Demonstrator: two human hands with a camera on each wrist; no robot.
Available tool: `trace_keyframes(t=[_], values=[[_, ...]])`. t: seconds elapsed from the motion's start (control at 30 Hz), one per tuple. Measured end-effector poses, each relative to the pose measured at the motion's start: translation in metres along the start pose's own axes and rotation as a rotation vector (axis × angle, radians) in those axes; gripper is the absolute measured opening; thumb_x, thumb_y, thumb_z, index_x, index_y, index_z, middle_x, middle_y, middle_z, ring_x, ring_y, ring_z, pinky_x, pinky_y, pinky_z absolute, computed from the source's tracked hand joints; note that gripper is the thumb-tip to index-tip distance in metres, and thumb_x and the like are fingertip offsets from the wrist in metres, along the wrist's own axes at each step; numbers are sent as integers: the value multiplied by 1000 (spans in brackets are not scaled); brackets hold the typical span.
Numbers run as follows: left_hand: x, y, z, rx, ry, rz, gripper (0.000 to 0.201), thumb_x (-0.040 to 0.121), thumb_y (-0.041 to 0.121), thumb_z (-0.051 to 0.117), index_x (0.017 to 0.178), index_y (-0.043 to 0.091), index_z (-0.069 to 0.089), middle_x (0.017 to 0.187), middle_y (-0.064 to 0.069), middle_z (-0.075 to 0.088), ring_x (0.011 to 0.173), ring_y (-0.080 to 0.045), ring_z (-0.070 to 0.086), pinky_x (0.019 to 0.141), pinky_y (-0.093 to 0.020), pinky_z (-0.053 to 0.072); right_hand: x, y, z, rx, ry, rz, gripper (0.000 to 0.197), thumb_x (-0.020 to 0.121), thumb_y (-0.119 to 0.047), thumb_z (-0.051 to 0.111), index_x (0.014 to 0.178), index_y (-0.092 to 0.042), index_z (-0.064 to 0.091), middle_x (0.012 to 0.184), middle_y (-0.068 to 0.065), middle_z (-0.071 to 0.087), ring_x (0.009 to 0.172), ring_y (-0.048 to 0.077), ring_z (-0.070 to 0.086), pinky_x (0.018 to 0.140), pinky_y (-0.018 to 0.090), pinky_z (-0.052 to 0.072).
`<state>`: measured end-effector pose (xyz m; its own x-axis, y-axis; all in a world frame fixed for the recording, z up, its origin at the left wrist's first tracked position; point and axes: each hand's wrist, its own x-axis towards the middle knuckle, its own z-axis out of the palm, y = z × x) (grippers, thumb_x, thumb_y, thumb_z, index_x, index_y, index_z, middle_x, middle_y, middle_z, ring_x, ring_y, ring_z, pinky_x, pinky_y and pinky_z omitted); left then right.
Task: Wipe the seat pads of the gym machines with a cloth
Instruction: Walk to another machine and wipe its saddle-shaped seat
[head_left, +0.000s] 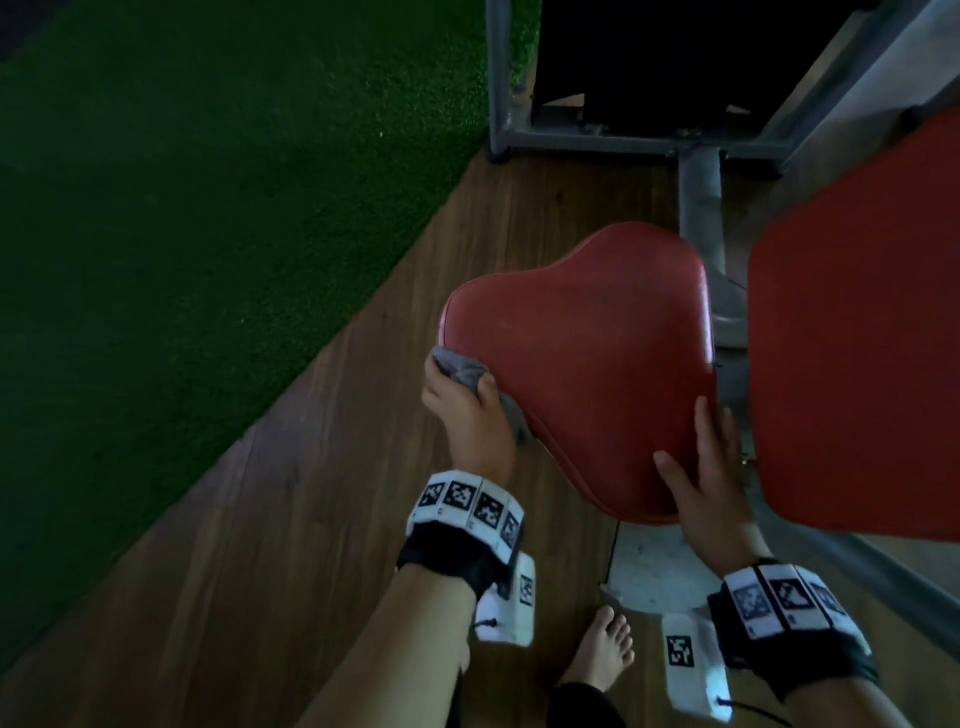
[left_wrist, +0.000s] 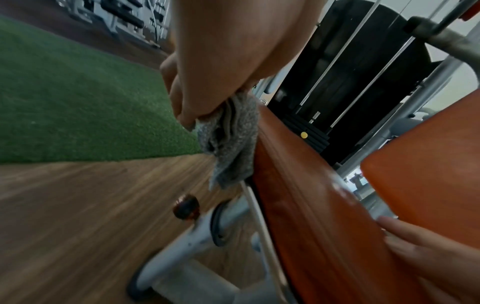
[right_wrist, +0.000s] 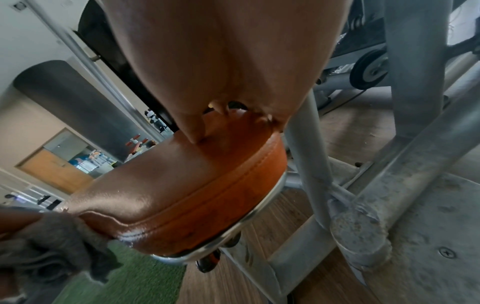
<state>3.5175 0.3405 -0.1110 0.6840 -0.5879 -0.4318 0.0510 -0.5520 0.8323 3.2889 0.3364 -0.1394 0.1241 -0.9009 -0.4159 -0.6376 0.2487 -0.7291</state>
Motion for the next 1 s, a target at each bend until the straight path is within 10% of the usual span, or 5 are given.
trace_keyframes(t=[0.17,0.53,0.77,0.9,1.0], values=[[-3,-6,8,-14,-7,-56,73,100,16,46,153,9,-3,156,-17,8,143,-29,18,110,-27,22,-1,16,-15,59,-33,-17,70,96,-22,52,151,-35,11,159,-1,19,144,13,22,118,41,22],[-39,-45,43,-136,-111,5,70,97,29,46,153,14,7,149,-6,32,137,-18,34,115,-34,26,-19,21,-20,8,-38,-3,70,97,-25,50,151,-42,8,112,-6,50,99,9,50,85,26,38],[-26,-37,36,-258,39,88,49,98,14,48,144,15,30,136,6,42,124,-6,42,104,-22,31,-24,28,-20,2,-58,-28,70,98,-25,49,149,-46,6,145,-1,47,127,15,49,100,26,38],[-71,-53,57,-169,-135,27,40,97,15,47,134,14,34,132,-4,45,110,6,50,97,-17,40,-25,25,-21,-17,-32,-13,69,98,-22,50,151,-38,10,140,8,52,122,21,53,85,16,35],[-94,-75,61,-135,-227,30,51,90,29,50,138,22,35,130,-3,48,120,-11,49,106,-38,41,-26,23,-20,-29,-32,-9,68,98,-23,50,152,-36,10,147,4,45,126,17,50,86,12,33]])
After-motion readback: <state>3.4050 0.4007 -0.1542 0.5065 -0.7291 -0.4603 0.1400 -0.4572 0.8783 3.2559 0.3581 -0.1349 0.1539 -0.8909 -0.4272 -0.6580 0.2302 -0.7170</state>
